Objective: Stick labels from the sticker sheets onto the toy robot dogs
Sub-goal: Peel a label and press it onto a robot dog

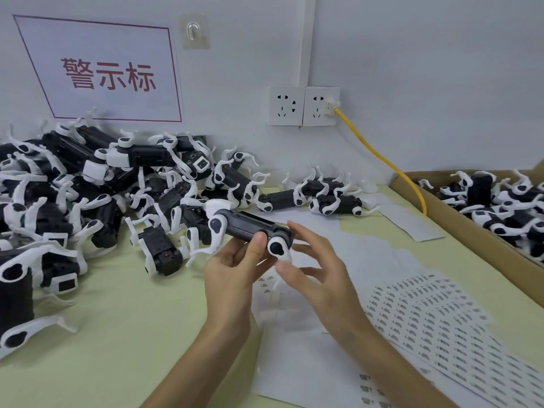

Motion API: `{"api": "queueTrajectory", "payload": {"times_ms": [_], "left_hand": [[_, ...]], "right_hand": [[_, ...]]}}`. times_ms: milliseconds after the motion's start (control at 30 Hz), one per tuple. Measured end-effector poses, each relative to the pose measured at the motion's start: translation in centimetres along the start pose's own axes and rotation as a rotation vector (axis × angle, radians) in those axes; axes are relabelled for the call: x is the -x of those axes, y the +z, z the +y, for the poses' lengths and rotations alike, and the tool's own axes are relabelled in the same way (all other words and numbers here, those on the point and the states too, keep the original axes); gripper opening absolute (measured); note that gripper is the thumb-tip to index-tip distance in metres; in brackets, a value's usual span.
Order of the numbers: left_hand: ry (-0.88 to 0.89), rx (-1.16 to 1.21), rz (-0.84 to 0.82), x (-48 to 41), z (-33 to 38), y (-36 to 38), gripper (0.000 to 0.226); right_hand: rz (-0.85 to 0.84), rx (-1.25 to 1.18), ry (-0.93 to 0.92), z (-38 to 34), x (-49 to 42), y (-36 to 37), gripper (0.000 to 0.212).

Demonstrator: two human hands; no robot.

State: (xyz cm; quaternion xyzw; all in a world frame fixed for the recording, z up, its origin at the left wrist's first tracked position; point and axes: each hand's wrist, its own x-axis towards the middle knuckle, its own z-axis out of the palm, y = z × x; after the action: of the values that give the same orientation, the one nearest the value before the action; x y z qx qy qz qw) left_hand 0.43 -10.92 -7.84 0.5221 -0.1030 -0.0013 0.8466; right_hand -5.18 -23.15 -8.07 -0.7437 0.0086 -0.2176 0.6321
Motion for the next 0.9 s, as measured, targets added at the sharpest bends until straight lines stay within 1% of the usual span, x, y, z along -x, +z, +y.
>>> {"api": "queueTrajectory", "payload": {"times_ms": [33, 133, 200, 233, 300, 333, 400, 433, 467, 500, 533, 567, 600, 633, 667, 700, 733, 800, 900], "left_hand": [[-0.003, -0.02, 0.004, 0.0, 0.0, 0.0, 0.027], [-0.026, -0.135, -0.022, 0.0, -0.3, -0.1, 0.038], [-0.056, -0.232, -0.045, -0.1, -0.3, -0.3, 0.04], [-0.063, -0.282, -0.057, -0.2, -0.4, -0.5, 0.036], [-0.054, -0.389, -0.106, -0.5, -0.5, -0.8, 0.016], [-0.045, -0.445, -0.139, -0.5, -0.5, -0.8, 0.01], [-0.001, -0.542, -0.178, -0.4, -0.8, -0.7, 0.023], [0.016, -0.558, -0.19, -0.3, -0.8, -0.7, 0.028], [0.03, -0.556, -0.198, -0.3, -0.6, -0.6, 0.03], [0.059, -0.556, -0.196, -0.3, -0.5, -0.5, 0.03], [0.097, -0.571, -0.177, -0.3, -0.3, -0.5, 0.029], [0.157, -0.637, -0.143, -0.5, -0.1, -0.8, 0.026], [0.233, -0.764, -0.092, -0.8, 0.2, -1.2, 0.023], [0.315, -0.928, -0.022, -1.1, 0.3, -1.7, 0.025], [0.39, -1.085, 0.059, -1.6, 0.4, -2.2, 0.032], [0.427, -1.215, 0.141, -2.2, 0.4, -2.8, 0.04], [0.425, -1.306, 0.215, -2.8, 0.5, -3.4, 0.047], [0.364, -1.385, 0.303, -3.9, 0.7, -4.7, 0.055], [0.267, -1.481, 0.309, -5.0, 0.4, -6.4, 0.057]], "right_hand": [[-0.017, -0.004, -0.006, 0.2, 0.0, 0.0, 0.065], [-0.033, 0.0, 0.01, 0.3, -0.3, -0.3, 0.058], [-0.007, 0.04, 0.035, 0.3, -0.6, -0.7, 0.048], [0.011, 0.018, 0.07, 0.3, -0.8, -0.9, 0.04], [0.069, -0.133, 0.205, 0.3, -1.4, -1.3, 0.025], [0.112, -0.236, 0.303, 0.2, -1.7, -1.7, 0.022], [0.21, -0.454, 0.47, -0.3, -2.4, -3.2, 0.022], [0.266, -0.58, 0.491, -0.6, -2.7, -4.4, 0.023], [0.332, -0.721, 0.461, -0.8, -3.0, -5.8, 0.026], [0.404, -0.886, 0.39, -1.1, -3.2, -7.5, 0.031], [0.465, -1.05, 0.286, -1.3, -3.3, -9.3, 0.042], [0.507, -1.179, 0.176, -1.4, -3.3, -11.1, 0.055], [0.529, -1.25, 0.082, -1.4, -3.1, -12.6, 0.065], [0.543, -1.254, 0.026, -1.3, -3.0, -13.8, 0.072], [0.566, -1.209, 0.013, -1.2, -2.8, -14.6, 0.073], [0.601, -1.146, 0.029, -1.0, -2.7, -14.8, 0.069], [0.634, -1.089, 0.06, -0.9, -2.6, -14.7, 0.062], [0.66, -1.044, 0.119, -0.9, -2.6, -13.6, 0.048], [0.598, -0.969, 0.201, -1.1, -2.7, -11.5, 0.043]]}}
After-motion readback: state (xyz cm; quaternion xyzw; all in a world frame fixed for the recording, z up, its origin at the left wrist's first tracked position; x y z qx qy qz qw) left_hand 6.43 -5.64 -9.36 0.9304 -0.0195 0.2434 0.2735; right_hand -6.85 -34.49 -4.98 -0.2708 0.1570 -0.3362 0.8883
